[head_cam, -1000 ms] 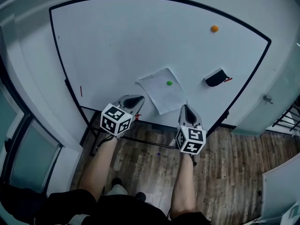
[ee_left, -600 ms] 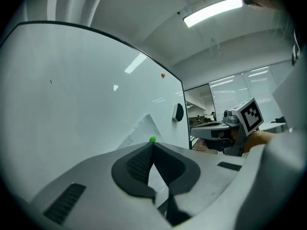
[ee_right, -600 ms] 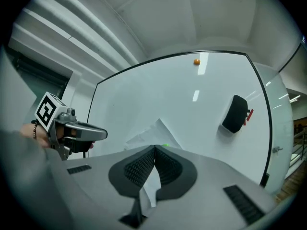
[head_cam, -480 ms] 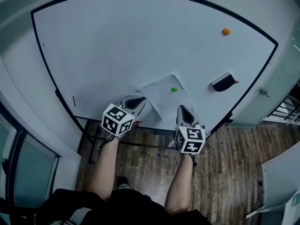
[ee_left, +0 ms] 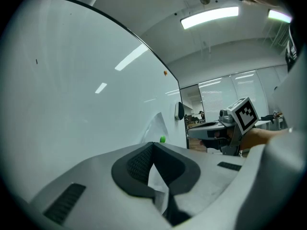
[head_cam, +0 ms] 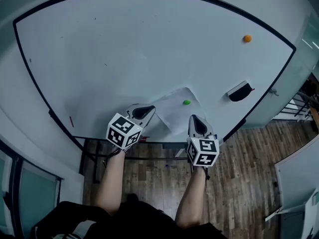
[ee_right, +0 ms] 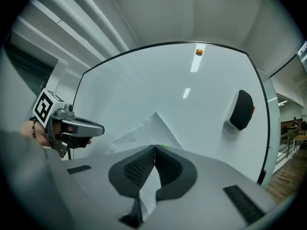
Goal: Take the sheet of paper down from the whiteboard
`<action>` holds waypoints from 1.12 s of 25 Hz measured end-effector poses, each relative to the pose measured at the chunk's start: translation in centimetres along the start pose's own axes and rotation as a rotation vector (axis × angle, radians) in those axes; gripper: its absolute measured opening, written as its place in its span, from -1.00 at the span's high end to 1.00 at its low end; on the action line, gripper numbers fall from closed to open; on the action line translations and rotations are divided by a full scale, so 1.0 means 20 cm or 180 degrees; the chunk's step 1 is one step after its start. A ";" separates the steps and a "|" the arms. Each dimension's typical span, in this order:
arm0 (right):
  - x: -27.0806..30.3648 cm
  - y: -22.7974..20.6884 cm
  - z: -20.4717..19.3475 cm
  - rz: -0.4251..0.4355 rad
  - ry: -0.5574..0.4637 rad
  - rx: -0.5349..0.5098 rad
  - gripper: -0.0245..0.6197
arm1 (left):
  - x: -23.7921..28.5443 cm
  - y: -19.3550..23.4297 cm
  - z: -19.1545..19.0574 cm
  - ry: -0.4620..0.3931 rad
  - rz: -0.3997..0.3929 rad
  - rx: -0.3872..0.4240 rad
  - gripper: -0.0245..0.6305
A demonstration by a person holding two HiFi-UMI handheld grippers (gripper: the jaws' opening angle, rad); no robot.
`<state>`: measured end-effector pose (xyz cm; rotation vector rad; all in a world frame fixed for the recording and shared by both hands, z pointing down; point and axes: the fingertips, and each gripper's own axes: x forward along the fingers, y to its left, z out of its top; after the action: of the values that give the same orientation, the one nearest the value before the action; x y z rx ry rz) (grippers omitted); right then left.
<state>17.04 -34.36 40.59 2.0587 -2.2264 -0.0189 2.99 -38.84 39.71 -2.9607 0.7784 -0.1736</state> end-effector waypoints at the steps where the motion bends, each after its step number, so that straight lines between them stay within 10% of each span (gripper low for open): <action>1: 0.01 0.00 0.00 -0.0024 0.0008 -0.0001 0.85 | 0.01 0.01 0.00 -0.0017 -0.0031 -0.0019 0.86; 28: 0.09 0.03 -0.06 -0.0045 0.0050 -0.0026 0.85 | 0.13 0.03 -0.10 -0.0072 -0.0007 -0.0165 0.86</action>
<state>16.39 -36.10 42.04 2.0630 -2.1990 -0.0130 4.73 -40.69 41.90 -3.0066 0.7887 -0.1218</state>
